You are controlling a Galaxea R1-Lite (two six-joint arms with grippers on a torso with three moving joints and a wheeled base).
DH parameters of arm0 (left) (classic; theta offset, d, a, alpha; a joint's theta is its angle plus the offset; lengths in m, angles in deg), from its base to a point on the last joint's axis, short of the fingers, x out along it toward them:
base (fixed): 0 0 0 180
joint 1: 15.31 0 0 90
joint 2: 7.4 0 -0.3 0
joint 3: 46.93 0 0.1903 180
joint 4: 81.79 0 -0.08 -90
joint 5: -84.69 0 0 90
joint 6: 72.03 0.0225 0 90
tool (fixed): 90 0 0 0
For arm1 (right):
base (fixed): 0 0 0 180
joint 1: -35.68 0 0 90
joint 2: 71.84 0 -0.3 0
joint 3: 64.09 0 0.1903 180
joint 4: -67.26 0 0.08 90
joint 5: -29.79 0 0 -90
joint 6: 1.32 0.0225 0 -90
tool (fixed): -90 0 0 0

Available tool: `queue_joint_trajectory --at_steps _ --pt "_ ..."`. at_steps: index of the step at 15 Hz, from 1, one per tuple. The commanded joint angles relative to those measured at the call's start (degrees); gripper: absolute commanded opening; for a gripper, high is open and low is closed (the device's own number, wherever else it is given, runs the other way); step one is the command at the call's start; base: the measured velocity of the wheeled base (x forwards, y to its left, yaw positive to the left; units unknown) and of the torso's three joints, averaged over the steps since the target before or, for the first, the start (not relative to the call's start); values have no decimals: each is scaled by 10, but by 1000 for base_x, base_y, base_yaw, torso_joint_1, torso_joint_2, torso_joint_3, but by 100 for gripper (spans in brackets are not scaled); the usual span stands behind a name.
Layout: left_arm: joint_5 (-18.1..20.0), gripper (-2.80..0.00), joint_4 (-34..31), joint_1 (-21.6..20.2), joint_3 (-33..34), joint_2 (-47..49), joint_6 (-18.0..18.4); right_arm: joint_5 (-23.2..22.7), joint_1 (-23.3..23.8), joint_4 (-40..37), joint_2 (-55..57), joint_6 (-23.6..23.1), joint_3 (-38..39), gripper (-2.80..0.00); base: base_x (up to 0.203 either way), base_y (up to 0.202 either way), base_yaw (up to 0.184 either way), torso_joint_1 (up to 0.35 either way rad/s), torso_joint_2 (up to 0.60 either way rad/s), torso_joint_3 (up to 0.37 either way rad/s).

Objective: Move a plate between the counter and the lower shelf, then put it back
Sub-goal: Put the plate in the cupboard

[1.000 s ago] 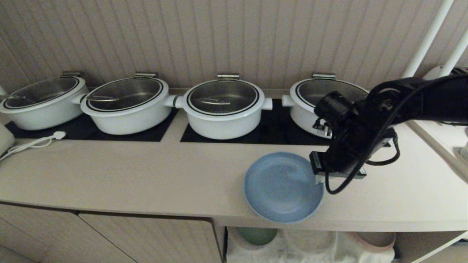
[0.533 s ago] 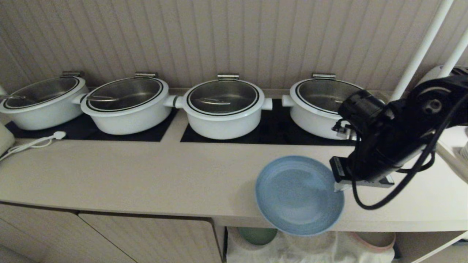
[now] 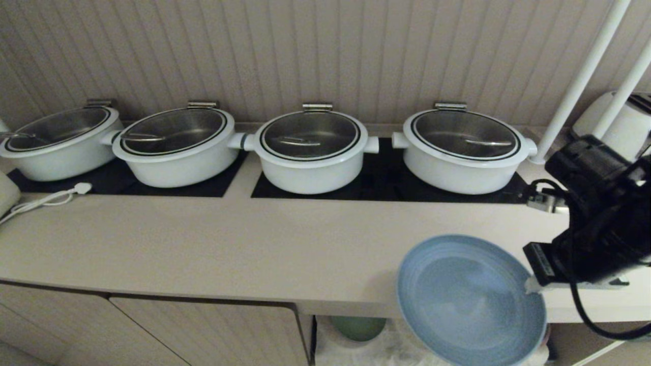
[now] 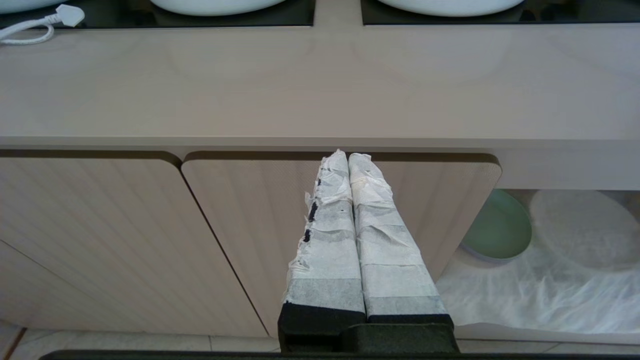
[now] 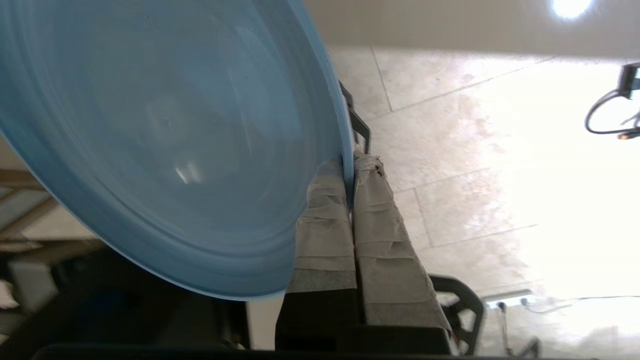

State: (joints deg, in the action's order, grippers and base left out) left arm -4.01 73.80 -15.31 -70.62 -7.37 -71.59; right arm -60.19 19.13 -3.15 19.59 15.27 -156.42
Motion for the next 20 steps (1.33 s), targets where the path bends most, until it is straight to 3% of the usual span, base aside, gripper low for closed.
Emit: queue_joint_trajectory --at_steps 1,5,11,13,20 --pt "0 -280 0 0 0 0 0 -1 4 -2 -53 -10 39 -280 0 0 0 0 0 0" --pt "0 -280 0 0 0 0 0 -29 5 -1 -116 -10 110 -280 0 0 0 0 0 0" --pt "0 -280 0 0 0 0 0 -36 6 0 -224 -3 248 -280 0 0 0 0 0 0" --pt "0 -280 0 0 0 0 0 -41 6 8 -250 28 286 -280 0 0 0 0 0 0" --pt "0 -280 0 0 0 0 0 -58 5 58 -263 57 342 -280 0 0 0 0 0 0"
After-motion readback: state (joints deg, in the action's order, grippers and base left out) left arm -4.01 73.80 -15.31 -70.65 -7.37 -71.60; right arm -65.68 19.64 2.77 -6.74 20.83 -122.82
